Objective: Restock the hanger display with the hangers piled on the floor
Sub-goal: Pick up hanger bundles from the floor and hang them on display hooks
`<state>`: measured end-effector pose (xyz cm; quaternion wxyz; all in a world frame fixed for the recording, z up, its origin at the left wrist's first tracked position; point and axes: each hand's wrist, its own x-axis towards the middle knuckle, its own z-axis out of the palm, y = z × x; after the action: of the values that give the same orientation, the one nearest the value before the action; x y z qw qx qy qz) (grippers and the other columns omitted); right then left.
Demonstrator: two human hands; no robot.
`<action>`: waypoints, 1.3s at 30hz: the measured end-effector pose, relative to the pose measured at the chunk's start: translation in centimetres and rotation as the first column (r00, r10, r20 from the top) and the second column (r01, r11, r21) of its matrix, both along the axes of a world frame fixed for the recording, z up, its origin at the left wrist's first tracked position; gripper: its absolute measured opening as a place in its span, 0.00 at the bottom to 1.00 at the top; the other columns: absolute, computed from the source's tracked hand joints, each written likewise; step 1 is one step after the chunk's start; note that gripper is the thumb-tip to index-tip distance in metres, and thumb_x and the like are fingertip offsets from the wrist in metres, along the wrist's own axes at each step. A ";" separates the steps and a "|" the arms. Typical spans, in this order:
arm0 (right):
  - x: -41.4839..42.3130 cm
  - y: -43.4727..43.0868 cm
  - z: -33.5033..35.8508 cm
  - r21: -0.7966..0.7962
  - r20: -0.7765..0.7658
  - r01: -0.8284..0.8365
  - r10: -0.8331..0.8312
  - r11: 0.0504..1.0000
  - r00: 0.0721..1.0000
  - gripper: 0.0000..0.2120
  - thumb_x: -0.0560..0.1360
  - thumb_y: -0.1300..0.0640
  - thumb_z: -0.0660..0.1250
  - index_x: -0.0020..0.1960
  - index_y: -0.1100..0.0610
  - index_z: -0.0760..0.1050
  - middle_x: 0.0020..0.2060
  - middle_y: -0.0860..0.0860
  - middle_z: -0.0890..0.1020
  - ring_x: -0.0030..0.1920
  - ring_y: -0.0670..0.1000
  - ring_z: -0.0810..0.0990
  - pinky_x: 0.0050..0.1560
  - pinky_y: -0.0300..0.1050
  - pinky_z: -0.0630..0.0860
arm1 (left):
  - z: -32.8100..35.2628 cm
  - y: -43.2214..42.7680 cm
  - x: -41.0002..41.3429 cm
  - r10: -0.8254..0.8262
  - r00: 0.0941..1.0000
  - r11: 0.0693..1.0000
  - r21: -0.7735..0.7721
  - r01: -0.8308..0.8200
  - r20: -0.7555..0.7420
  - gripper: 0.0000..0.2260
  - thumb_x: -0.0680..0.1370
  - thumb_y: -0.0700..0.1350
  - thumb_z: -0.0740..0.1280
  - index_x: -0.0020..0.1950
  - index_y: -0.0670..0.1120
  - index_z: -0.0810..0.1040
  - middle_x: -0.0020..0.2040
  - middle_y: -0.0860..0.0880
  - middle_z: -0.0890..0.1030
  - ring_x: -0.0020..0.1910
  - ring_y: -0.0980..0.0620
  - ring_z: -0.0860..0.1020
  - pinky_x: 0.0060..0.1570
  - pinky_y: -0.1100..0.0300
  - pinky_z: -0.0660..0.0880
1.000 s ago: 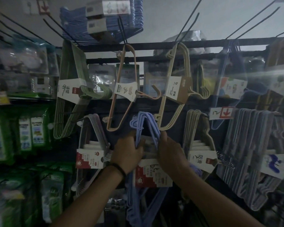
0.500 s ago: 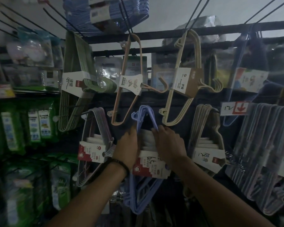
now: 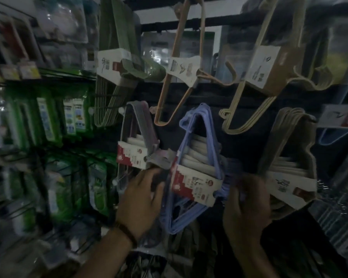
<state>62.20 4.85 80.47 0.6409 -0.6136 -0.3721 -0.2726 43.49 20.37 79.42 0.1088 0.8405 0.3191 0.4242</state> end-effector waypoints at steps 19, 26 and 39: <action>-42.4 0.7 -33.2 -0.880 -0.470 -0.370 0.661 -0.298 0.585 0.15 0.81 0.42 0.60 0.54 0.52 0.78 0.47 0.53 0.81 0.49 0.54 0.81 0.48 0.47 0.72 | -30.3 -19.4 -45.0 0.159 0.737 0.643 -0.497 -0.582 -0.657 0.14 0.82 0.55 0.58 0.59 0.53 0.80 0.57 0.48 0.84 0.56 0.43 0.82 0.52 0.51 0.79; -55.8 1.0 -40.7 -0.781 -0.595 -0.197 0.610 -0.593 0.524 0.17 0.83 0.45 0.63 0.67 0.53 0.75 0.65 0.52 0.77 0.64 0.52 0.77 0.63 0.45 0.73 | -39.0 -24.6 -58.9 0.105 0.755 0.135 -0.743 -0.656 -0.647 0.13 0.83 0.58 0.59 0.61 0.55 0.78 0.60 0.50 0.81 0.57 0.45 0.81 0.55 0.52 0.79; -64.3 18.4 -68.7 -0.600 -0.662 0.065 0.540 -0.798 0.519 0.13 0.81 0.48 0.65 0.54 0.57 0.78 0.50 0.55 0.83 0.52 0.56 0.83 0.51 0.49 0.78 | -62.9 -14.3 -65.3 0.179 0.781 -0.230 -0.797 -0.558 -0.598 0.10 0.85 0.52 0.61 0.63 0.53 0.78 0.60 0.52 0.82 0.58 0.52 0.80 0.61 0.55 0.78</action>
<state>-2.09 23.22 11.77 -0.2865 -0.4742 -0.7196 0.4186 -21.85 6.04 16.55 0.5028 0.3899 0.7698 -0.0504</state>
